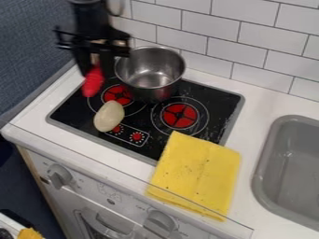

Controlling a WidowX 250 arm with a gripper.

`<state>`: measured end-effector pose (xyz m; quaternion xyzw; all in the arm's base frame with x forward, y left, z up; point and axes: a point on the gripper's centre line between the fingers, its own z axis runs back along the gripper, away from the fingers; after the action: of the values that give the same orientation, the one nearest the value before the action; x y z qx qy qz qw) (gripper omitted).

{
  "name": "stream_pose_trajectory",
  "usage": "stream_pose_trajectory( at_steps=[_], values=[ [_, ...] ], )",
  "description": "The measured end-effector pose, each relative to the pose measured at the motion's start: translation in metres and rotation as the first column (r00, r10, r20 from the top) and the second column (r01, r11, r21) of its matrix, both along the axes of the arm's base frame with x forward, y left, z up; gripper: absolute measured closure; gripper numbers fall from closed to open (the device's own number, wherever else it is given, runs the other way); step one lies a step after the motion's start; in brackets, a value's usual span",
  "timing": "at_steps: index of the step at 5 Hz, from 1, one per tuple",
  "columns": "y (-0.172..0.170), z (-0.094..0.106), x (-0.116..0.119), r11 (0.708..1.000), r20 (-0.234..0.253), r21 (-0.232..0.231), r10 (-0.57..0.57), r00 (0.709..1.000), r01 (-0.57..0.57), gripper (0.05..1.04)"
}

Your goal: Move the red object to the right side of the right burner

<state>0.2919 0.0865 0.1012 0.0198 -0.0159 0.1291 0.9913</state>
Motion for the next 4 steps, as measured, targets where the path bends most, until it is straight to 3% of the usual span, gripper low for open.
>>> stream_pose_trajectory(
  at_steps=[1,2,3,4],
  values=[
    [-0.047,0.000,0.010,0.999,0.010,-0.030,-0.036,0.999,0.036,0.677],
    [-0.093,0.009,0.023,0.996,0.056,-0.025,-0.080,0.995,0.082,0.677],
    [-0.111,0.002,0.042,0.994,0.050,-0.021,-0.109,0.993,0.110,0.677],
    [-0.123,-0.019,0.058,0.994,0.020,-0.011,-0.110,0.994,0.111,0.677]
  ],
)
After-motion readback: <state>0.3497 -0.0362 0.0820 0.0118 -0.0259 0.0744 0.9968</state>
